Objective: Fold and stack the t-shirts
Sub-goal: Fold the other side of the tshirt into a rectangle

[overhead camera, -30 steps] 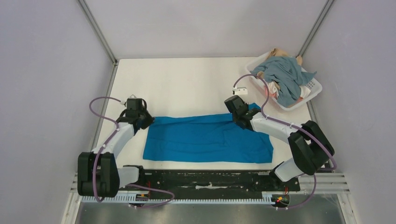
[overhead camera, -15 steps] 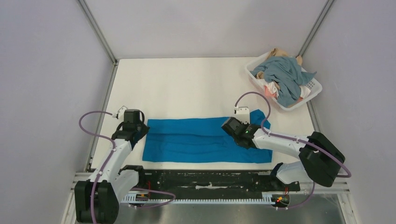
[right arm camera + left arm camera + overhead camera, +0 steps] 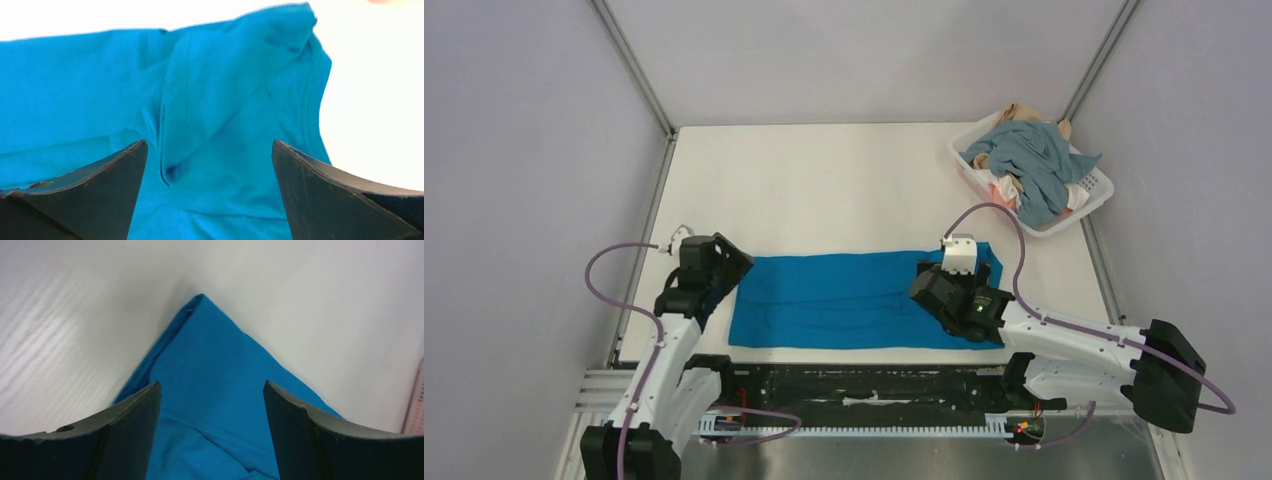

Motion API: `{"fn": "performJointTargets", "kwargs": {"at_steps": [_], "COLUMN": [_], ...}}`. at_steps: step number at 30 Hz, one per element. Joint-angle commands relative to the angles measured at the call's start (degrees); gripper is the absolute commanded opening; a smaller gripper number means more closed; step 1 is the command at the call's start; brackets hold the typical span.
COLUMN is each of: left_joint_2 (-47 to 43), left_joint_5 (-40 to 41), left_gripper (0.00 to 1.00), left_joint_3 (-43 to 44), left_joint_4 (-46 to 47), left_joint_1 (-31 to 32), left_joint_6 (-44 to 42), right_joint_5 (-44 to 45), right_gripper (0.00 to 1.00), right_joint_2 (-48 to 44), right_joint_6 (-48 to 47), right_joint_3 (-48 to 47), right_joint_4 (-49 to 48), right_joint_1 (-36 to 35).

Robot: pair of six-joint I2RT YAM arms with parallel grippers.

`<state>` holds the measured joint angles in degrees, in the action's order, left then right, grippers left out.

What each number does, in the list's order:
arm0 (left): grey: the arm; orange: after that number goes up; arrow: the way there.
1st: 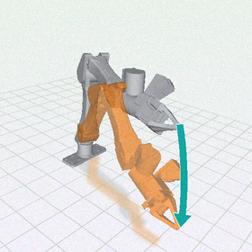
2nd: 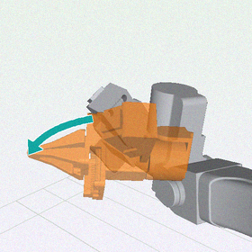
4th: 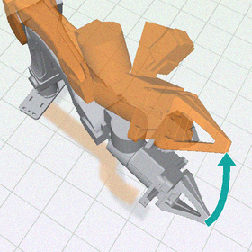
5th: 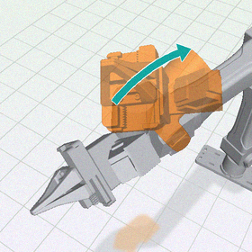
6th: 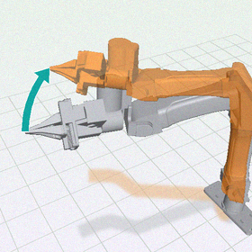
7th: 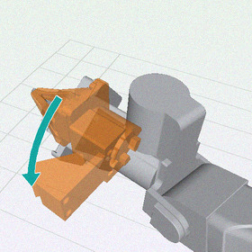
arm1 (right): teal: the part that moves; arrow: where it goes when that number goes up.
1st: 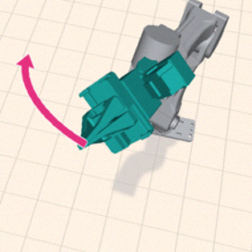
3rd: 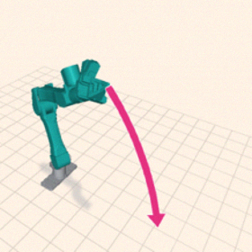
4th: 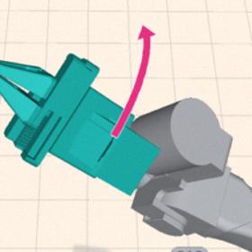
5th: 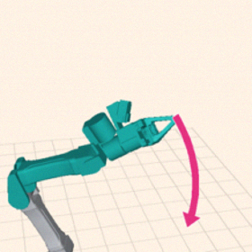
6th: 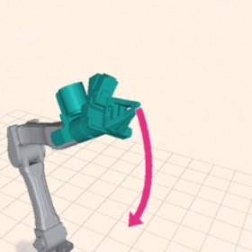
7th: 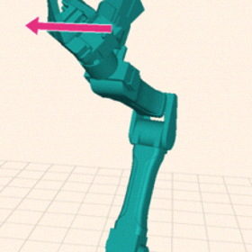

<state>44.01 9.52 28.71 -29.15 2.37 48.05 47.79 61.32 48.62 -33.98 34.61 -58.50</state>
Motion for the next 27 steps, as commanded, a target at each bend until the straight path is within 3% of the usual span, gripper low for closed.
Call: {"fn": "performJointTargets", "kwargs": {"at_steps": [1, 5, 9, 12, 20, 27], "left_joint_2": [6.0, 18.69, 28.39, 31.87, 29.8, 25.15], "left_joint_5": [-17.22, -19.63, -19.59, -18.21, -10.55, -6.41], "left_gripper": [0.82, 0.82, 0.83, 0.84, 0.85, 0.86], "left_joint_3": [0.23, 1.67, 2.58, 1.99, 2.23, 1.78], "left_joint_4": [12.03, 16.93, 18.53, 19.13, 14.93, 12.45], "left_joint_1": [0.84, 4.81, 6.33, 6.24, 6.11, 5.96], "left_joint_6": [-1.21, -1.92, -2.89, -2.45, -2.0, -1.45], "right_joint_5": [5.03, -6.06, -4.79, -6.84, -4.92, -5.77], "right_gripper": [0.98, 0.98, 0.98, 0.98, 0.98, 0.98], "right_joint_2": [2.26, 12.69, 25.27, 29.23, 17.9, 0.35], "right_joint_6": [-10.73, -19.88, -23.12, -22.13, -16.66, -2.24], "right_joint_3": [-4.53, -10.91, -20.21, -20.96, -3.85, 5.17], "right_joint_4": [-10.94, -17.88, -10.6, -6.71, -4.07, 7.66], "right_joint_1": [2.27, 8.14, 12.8, 16.6, 22.01, 23.78]}}
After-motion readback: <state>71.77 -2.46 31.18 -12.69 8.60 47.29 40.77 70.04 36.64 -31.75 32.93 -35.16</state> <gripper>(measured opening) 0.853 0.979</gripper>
